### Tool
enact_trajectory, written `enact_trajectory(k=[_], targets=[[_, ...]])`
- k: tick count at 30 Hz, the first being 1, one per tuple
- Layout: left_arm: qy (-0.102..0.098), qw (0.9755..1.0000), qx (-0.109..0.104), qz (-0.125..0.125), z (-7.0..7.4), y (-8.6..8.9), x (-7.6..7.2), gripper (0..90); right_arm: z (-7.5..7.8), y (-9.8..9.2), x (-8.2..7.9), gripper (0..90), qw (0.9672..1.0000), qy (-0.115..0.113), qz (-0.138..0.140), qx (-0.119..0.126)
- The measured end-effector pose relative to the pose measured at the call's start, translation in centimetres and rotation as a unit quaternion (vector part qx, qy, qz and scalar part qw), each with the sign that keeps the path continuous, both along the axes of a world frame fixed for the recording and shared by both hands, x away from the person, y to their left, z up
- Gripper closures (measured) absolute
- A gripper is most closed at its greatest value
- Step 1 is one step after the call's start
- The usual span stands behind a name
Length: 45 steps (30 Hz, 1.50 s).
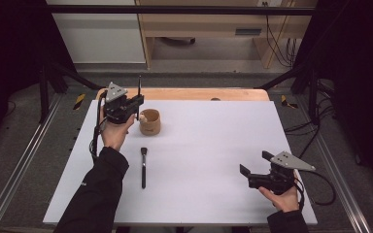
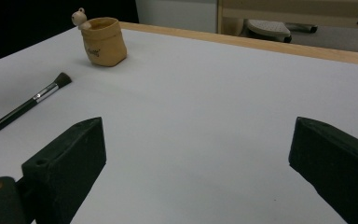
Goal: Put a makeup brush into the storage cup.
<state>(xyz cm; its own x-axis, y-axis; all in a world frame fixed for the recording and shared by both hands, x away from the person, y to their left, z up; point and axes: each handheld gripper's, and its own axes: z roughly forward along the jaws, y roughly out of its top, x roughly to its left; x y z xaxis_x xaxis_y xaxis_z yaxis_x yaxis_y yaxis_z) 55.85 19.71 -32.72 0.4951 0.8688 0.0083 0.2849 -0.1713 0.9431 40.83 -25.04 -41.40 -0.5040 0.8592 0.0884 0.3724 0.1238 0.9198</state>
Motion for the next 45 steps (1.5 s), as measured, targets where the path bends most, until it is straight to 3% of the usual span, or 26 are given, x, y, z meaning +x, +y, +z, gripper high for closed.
enact_trajectory(k=[13,28,39,45], targets=[[0.006,1.0000,-0.005,0.004,-0.8,-0.6,2.3,84.4,-0.1,0.1,0.1,4.3,1.0000,0.002,0.000,-0.001],[0.022,0.9997,-0.012,0.010,-2.7,-0.8,4.9,84.5,-0.3,0.0,0.2,4.3,1.0000,0.004,0.001,-0.004],[0.020,0.9997,0.008,0.008,-2.8,-2.0,6.1,84.5,-0.3,0.0,0.2,4.4,1.0000,0.006,0.000,-0.002],[0.032,0.9993,0.013,0.014,-3.6,-2.1,6.7,84.6,-0.3,0.1,0.2,4.4,1.0000,0.005,0.002,-0.002]])
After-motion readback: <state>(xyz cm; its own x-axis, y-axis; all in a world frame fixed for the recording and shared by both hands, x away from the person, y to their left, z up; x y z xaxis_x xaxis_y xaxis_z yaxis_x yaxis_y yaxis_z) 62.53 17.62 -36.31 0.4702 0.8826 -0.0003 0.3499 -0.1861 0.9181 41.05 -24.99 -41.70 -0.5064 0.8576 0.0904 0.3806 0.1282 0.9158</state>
